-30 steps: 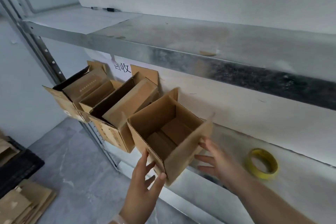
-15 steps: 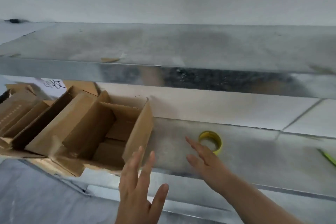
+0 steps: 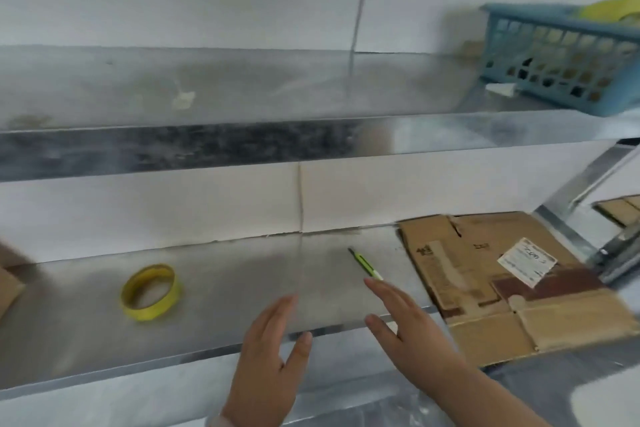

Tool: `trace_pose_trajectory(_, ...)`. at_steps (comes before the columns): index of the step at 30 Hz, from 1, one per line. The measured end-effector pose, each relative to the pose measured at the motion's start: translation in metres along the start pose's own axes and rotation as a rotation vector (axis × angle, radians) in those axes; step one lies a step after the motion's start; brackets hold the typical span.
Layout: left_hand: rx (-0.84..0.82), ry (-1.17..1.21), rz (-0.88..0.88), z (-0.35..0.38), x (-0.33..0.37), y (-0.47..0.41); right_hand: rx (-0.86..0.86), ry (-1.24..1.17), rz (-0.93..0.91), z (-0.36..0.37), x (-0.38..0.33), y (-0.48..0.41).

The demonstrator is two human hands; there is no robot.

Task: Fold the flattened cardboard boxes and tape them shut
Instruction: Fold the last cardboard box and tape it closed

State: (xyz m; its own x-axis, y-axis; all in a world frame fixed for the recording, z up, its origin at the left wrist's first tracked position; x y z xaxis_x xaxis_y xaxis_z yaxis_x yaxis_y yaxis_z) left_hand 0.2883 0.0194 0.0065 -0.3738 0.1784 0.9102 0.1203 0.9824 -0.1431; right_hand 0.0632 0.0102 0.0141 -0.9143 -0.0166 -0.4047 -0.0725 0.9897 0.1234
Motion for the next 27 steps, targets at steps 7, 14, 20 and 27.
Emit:
trace_pose_trajectory(7, -0.202, 0.004, -0.09, 0.136, 0.025, -0.029, 0.036, 0.066, 0.26, -0.044, 0.148, 0.014)
trace_pose_trajectory(14, -0.383, 0.052, -0.224, 0.208, 0.031, -0.072, 0.043, 0.062, 0.484, -0.069, 0.235, 0.001)
trace_pose_trajectory(20, -0.44, 0.101, -0.404, 0.248, 0.021, -0.104, 0.059, 0.042, 0.652, -0.089, 0.307, -0.003)
trace_pose_trajectory(27, -0.36, 0.275, -0.577, 0.275, 0.029, -0.12, 0.042, 0.161, 0.675, -0.127, 0.382, -0.028)
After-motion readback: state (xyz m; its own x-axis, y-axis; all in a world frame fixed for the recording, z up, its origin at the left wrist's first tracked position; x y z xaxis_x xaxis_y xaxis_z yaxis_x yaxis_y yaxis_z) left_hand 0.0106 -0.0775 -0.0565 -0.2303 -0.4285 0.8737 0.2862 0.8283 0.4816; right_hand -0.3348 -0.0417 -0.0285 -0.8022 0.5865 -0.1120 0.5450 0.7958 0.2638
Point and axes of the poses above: each hand's wrist, its own y-axis away from the middle knuckle, its own z-axis out of the palm, x = y × z, the point moved 6 cm from there along -y, towards the middle knuckle, and after that the axes turned 13 degrees about y, right-handed, at the moved point
